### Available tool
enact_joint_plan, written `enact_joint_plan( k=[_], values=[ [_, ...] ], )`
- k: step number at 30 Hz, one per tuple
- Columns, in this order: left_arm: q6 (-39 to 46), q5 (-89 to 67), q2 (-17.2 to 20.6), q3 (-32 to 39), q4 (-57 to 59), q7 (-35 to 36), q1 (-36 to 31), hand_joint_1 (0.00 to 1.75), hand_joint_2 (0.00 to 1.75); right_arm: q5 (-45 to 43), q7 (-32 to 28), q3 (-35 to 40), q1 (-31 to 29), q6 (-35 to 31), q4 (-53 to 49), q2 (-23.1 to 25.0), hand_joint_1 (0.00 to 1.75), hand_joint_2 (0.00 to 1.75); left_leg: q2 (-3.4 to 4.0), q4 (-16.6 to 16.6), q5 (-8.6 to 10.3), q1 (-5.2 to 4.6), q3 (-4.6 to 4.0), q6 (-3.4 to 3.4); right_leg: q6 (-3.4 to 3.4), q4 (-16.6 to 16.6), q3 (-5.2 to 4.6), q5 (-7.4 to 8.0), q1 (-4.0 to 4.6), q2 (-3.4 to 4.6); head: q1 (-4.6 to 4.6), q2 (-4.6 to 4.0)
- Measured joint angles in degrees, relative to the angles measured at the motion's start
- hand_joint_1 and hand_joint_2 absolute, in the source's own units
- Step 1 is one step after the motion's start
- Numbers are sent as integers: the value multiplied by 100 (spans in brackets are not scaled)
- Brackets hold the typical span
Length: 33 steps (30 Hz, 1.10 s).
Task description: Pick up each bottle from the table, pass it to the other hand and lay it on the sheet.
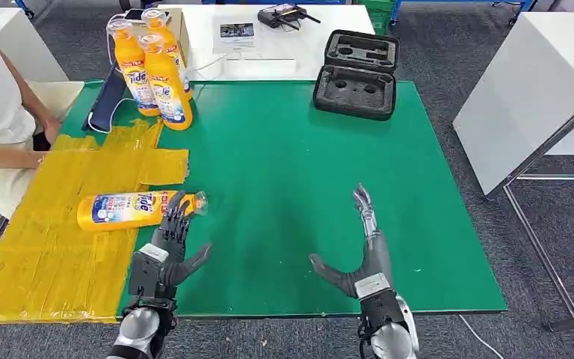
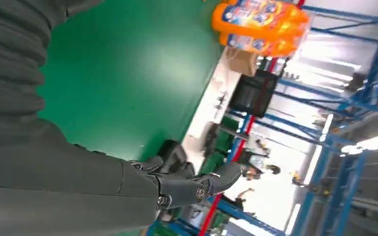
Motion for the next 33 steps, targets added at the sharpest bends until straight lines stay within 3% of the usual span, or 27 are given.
enact_joint_plan(
  k=[9,33],
  values=[
    [-1101,913,129,317,57,417,215,0,175,-404,557,-413,-54,428,404,59,0,175,0,0,0,0,-1,0,0,0,1,0,0,0,0,0],
    [-1044,1020,227,485,-127,542,204,0,175,-494,750,-441,-220,487,662,149,0,175,0,0,1,2,0,0,0,0,0,0,1,0,0,0]
  ],
)
